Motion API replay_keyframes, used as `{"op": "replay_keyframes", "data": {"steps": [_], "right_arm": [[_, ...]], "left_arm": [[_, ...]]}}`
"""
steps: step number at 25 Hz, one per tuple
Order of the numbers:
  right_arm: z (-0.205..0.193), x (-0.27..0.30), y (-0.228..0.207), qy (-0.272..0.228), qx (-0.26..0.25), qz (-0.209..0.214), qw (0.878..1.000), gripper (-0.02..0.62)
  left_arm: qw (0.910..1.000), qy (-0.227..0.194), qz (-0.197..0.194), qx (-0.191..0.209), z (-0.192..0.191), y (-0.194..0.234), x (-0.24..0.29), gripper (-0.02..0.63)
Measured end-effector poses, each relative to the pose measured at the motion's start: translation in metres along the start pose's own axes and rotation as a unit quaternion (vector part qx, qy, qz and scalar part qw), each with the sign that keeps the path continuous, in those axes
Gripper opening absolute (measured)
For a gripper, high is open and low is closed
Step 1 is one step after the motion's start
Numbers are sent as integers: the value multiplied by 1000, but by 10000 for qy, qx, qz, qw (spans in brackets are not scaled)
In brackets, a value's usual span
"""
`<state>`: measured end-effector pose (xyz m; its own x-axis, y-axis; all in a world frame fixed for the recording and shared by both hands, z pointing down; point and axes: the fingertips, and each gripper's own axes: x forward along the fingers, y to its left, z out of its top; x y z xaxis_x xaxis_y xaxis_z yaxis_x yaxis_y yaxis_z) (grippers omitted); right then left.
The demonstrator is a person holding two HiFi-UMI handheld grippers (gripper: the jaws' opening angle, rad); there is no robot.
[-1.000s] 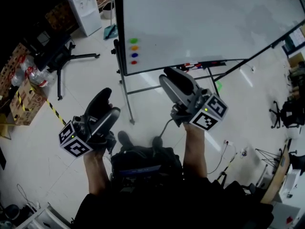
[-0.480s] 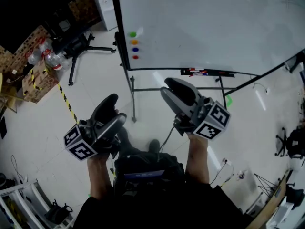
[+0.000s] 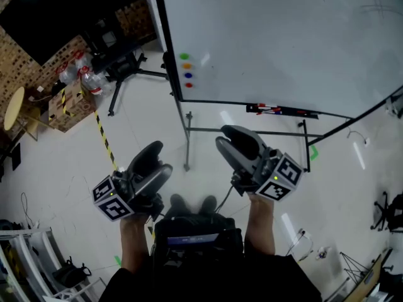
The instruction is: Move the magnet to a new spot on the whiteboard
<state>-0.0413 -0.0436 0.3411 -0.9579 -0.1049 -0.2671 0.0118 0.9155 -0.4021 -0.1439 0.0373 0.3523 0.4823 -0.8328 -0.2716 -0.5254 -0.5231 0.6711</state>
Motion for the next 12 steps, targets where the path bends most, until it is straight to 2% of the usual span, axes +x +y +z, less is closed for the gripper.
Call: {"op": "replay_keyframes", "data": {"steps": [7,12], "right_arm": [[3,-2,25,-64,-123,80,9999,156],[-8,21,39,-33,-103,-17,9999,155]], "left_arm": [[9998,29,-210,34,3,-13,-6,362],[9993,-6,-367,-54,21,-7,-28,362]]}}
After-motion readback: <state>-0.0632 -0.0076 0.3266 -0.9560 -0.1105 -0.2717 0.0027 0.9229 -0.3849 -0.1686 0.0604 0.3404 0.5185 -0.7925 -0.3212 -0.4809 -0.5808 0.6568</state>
